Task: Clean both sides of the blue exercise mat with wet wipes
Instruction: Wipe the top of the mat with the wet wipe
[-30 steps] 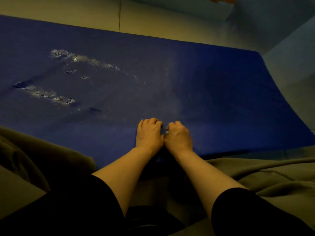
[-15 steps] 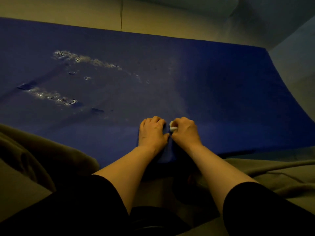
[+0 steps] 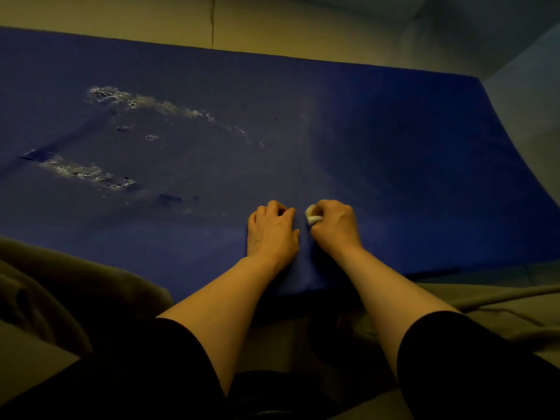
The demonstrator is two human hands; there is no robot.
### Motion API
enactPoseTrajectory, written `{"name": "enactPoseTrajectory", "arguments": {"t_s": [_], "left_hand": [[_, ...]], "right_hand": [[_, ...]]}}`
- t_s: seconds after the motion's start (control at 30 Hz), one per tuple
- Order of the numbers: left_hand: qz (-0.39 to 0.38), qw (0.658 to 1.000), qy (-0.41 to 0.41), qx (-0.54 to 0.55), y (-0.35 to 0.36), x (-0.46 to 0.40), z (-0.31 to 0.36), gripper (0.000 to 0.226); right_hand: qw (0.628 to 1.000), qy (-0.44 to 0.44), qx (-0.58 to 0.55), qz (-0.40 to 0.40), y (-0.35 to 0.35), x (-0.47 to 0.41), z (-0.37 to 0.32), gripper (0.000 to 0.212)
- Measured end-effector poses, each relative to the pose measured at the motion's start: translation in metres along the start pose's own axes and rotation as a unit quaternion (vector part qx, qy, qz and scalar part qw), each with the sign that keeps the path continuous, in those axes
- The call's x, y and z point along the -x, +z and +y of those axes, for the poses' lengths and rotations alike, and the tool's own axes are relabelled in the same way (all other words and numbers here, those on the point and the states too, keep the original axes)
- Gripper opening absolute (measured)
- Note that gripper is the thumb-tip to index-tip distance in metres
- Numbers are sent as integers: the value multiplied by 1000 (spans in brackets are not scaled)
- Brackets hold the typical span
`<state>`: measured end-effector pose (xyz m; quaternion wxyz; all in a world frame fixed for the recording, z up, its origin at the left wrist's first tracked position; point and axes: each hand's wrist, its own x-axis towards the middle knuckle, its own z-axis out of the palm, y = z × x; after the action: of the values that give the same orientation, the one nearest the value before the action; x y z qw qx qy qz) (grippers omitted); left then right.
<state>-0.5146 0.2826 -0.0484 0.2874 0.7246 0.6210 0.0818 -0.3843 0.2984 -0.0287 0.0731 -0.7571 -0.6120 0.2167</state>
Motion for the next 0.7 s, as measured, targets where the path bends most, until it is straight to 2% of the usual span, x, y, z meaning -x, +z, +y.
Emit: {"name": "enactPoseTrajectory", "arguments": {"t_s": [0.1,0.17,0.23,0.33,0.4,0.5,0.6,0.7], "left_hand": [[11,1000,-8,7,0,-3,1,37],[17,1000,-14,13,0,-6,1,33],[23,999,-25,14,1,-8,2,30],[33,999,-32,13,3,-12,4,29],[21,999,-31,16,5,-13,4,32],[10,999,-27,20,6,-13,6,30],[35,999,-33,25,3,-14,7,27],[37,998,-47,19,0,-17,7,30]], "right_hand": [[995,82,17,59,-19,-16,30,17],[991,110,33,66,-22,-21,35,16],[994,86,45,50,-15,-19,22,12],[1000,19,19,9,3,-11,0,16],[1000,6,-6,-4,8,-11,-1,15],[999,41,-19,18,-1,-23,20,13],[993,98,31,57,-18,-37,42,19],[992,103,67,43,-19,-41,33,20]]}}
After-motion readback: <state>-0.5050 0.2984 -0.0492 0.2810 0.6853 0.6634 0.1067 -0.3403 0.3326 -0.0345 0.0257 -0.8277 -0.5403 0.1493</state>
